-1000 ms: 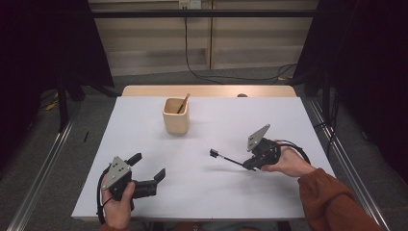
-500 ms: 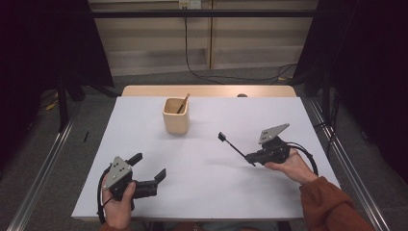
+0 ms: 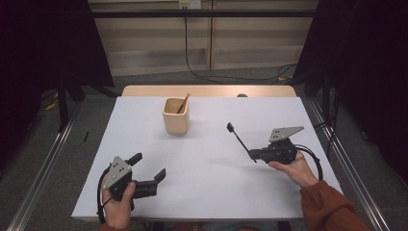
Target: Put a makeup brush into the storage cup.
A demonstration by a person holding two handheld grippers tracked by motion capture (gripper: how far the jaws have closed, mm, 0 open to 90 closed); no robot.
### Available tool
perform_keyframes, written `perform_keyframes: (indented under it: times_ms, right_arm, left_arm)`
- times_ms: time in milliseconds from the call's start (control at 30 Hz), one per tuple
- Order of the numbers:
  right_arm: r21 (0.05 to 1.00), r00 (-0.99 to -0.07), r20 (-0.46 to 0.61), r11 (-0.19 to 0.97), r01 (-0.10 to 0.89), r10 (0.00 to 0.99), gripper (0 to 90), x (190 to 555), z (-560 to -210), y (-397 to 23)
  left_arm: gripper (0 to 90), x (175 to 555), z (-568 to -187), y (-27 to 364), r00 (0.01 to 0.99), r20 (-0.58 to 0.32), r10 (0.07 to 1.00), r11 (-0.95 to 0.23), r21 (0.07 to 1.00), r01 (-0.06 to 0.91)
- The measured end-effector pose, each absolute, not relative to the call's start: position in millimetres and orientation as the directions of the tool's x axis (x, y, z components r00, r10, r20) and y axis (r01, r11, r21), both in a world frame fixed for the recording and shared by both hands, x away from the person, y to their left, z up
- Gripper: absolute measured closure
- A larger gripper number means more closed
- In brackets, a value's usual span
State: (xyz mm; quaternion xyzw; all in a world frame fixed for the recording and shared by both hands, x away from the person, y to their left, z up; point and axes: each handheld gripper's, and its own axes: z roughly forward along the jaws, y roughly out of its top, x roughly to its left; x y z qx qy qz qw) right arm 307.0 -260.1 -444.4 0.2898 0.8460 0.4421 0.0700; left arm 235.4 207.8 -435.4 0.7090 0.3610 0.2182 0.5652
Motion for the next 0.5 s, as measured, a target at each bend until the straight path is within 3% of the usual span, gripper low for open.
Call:
perform_keyframes:
  times_ms: [200,500]
  right_arm:
    - [0.857,-0.811,0.17,0.323,0.402,0.56,85.6,301.6,-437.3,-264.6]
    - [0.906,-0.808,0.162,0.238,0.349,0.567,85.6,291.8,-432.7,-264.2]
  left_arm:
    - [1.7,235.0,-435.3,207.9,0.64,-0.103,0.762,-0.094,0.959,0.266]
    - [1.2,234.8,-434.5,208.7,0.636,-0.103,0.765,-0.089,0.961,0.263]
